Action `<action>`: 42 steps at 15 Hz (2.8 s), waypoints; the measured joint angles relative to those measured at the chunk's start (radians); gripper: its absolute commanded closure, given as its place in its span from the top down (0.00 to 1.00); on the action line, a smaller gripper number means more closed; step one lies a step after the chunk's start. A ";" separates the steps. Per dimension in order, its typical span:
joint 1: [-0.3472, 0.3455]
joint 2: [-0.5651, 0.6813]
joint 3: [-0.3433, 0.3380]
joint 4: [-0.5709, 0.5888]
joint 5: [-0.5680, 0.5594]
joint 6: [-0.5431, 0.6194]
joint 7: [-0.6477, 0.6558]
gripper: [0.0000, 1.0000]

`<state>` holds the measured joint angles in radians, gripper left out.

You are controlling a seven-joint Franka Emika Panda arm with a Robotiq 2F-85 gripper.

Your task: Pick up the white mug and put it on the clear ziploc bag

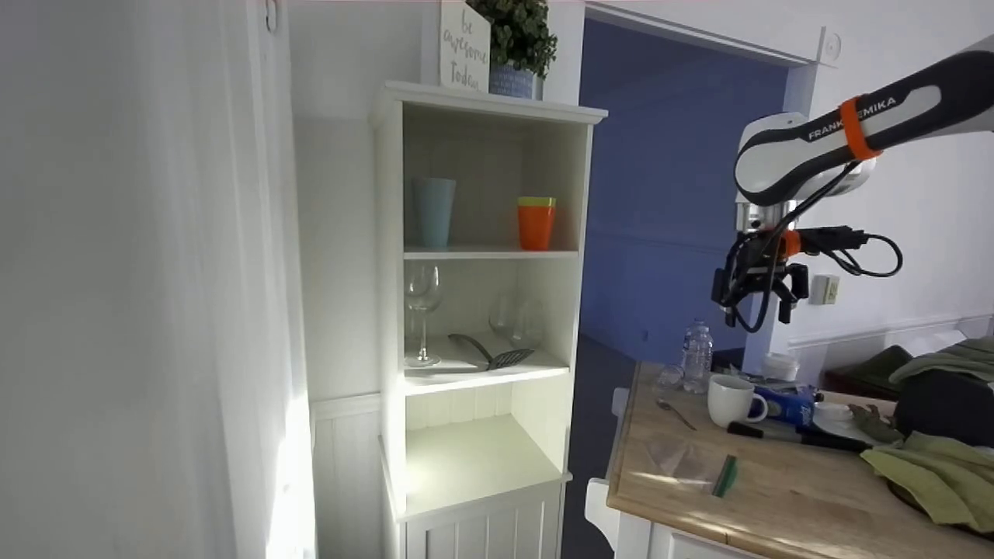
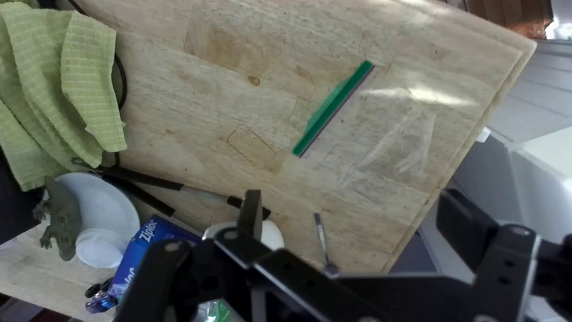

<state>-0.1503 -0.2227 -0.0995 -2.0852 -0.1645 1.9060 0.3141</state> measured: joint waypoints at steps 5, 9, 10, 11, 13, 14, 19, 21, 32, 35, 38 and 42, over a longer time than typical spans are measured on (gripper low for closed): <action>-0.022 0.094 -0.092 0.072 0.104 0.014 -0.178 1.00; -0.040 0.212 -0.146 0.176 0.217 0.015 -0.408 1.00; -0.048 0.246 -0.151 0.205 0.222 0.015 -0.438 1.00; -0.057 0.282 -0.154 0.235 0.224 0.015 -0.463 1.00; -0.079 0.357 -0.156 0.298 0.223 0.015 -0.499 1.00; -0.090 0.394 -0.157 0.331 0.222 0.015 -0.514 1.00; -0.133 0.518 -0.157 0.436 0.221 0.043 -0.523 1.00; -0.133 0.515 -0.153 0.436 0.221 0.043 -0.523 1.00; -0.149 0.555 -0.147 0.441 0.232 0.112 -0.532 1.00; -0.178 0.615 -0.143 0.445 0.246 0.194 -0.544 1.00; -0.210 0.678 -0.139 0.461 0.248 0.256 -0.546 1.00; -0.251 0.744 -0.122 0.498 0.267 0.280 -0.547 1.00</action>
<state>-0.4013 0.5214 -0.2220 -1.5868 0.1022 2.1864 -0.2326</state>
